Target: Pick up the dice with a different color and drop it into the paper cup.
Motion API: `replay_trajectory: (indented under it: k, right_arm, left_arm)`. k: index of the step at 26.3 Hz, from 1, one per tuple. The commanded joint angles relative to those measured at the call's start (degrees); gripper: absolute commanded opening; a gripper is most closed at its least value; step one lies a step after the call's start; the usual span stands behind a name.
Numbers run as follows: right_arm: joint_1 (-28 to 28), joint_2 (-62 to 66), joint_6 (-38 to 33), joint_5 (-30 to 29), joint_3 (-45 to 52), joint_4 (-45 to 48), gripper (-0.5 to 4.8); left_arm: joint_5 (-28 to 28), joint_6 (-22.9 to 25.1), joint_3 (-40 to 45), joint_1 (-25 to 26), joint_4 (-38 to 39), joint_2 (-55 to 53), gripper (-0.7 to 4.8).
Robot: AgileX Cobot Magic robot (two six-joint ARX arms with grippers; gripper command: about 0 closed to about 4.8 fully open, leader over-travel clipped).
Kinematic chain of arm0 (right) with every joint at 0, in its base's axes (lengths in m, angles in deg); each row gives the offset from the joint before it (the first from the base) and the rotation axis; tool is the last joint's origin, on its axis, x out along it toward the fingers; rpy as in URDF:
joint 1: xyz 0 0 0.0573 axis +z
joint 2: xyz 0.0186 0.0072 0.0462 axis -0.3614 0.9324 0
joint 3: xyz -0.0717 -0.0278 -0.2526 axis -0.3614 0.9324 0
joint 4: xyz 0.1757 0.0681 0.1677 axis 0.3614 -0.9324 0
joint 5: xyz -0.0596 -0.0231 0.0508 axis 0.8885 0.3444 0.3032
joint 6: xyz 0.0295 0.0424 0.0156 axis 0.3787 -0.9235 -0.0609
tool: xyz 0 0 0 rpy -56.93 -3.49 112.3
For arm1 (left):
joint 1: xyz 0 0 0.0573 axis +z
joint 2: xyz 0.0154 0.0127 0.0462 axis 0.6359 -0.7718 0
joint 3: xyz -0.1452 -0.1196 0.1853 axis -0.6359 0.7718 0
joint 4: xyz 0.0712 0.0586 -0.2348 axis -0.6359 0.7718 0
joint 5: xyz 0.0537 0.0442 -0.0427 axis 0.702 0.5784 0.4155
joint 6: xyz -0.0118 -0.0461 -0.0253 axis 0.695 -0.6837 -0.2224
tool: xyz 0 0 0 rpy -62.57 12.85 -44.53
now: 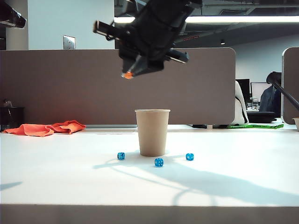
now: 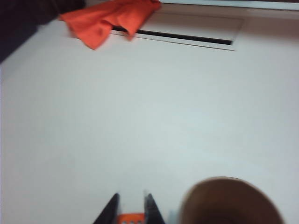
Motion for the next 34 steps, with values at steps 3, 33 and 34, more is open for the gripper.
replay_trajectory:
  k: [3,33,34]
  right_arm:
    - [-1.53,-0.33,0.17,1.33,-0.17,-1.38,0.50]
    - [-3.28,0.13,0.20,2.16,-0.15,-7.39,0.50]
    - [-3.32,0.15,0.20,2.16,-0.15,-7.41,0.50]
  left_arm:
    - [-0.28,-0.37,-0.33,0.02,-0.70,-0.07,-0.06]
    - [-0.11,-0.35,-0.33,0.02,-0.72,-0.07,-0.06]
    - [-0.11,-0.37,-0.33,0.02,-0.72,-0.07,-0.06]
